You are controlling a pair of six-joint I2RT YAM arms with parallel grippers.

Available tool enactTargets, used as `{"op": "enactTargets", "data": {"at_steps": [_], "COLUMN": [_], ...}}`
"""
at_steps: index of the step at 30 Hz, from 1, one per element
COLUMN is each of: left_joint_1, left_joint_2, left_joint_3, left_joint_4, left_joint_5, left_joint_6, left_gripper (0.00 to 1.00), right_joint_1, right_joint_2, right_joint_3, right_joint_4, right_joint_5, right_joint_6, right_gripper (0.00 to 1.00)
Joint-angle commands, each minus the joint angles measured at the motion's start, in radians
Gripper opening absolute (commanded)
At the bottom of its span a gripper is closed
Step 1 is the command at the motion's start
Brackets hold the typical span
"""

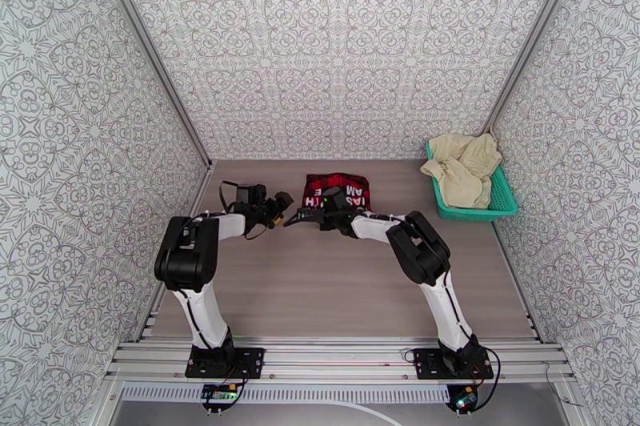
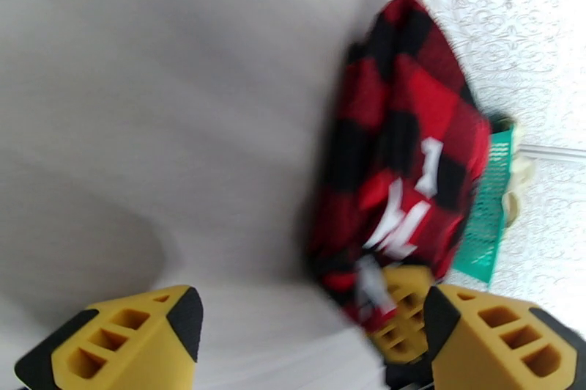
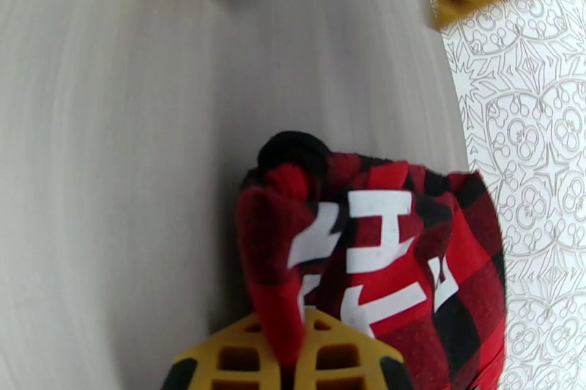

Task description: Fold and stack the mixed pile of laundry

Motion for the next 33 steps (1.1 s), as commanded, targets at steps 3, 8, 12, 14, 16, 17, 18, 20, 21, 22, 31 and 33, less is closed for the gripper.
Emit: {"op": "enactTargets", "data": {"at_steps": [3, 8, 12, 14, 16, 17, 18, 20, 21, 22, 31, 33], "left_joint_1": [-0.057, -0.086, -0.108, -0.119, -0.129, -0.134, -0.139, -0.151, -0.157, -0.163, -0.179, -0.169], "left_joint_2": [0.049, 0.068, 0.096, 0.115, 0.135, 0.15, 0.163, 0.192, 0.206, 0.22, 0.243, 0.226], "left_joint_3": [0.013, 0.006, 0.035, 0.054, 0.073, 0.085, 0.097, 0.121, 0.13, 0.14, 0.168, 0.162], "left_joint_4": [0.073, 0.093, 0.129, 0.142, 0.156, 0.16, 0.161, 0.172, 0.183, 0.196, 0.222, 0.195], "left_joint_5": [-0.037, -0.05, -0.031, -0.027, -0.027, -0.025, -0.023, -0.022, -0.019, -0.02, -0.028, -0.029], "left_joint_6": [-0.148, -0.187, -0.206, -0.215, -0.225, -0.23, -0.233, -0.246, -0.257, -0.268, -0.264, -0.225], "left_gripper": [0.9, 0.92, 0.93, 0.94, 0.94, 0.93, 0.92, 0.89, 0.86, 0.82, 0.08, 0.0], "right_joint_1": [-0.005, -0.005, -0.005, -0.005, -0.006, -0.005, -0.006, -0.005, -0.004, -0.004, -0.004, -0.013], "right_joint_2": [-0.108, -0.145, -0.156, -0.162, -0.169, -0.175, -0.18, -0.192, -0.199, -0.203, -0.291, -0.364], "right_joint_3": [-0.07, -0.122, -0.142, -0.147, -0.148, -0.152, -0.156, -0.168, -0.173, -0.177, -0.279, -0.323], "right_joint_4": [0.106, 0.148, 0.149, 0.143, 0.136, 0.137, 0.14, 0.153, 0.155, 0.159, 0.181, 0.128], "right_joint_5": [-0.098, -0.135, -0.17, -0.193, -0.206, -0.213, -0.221, -0.239, -0.248, -0.252, -0.166, -0.172], "right_joint_6": [0.1, 0.12, 0.121, 0.124, 0.127, 0.129, 0.133, 0.149, 0.16, 0.173, 0.334, 0.458], "right_gripper": [0.0, 0.0, 0.0, 0.0, 0.0, 0.0, 0.0, 0.0, 0.0, 0.0, 0.38, 0.44]}}
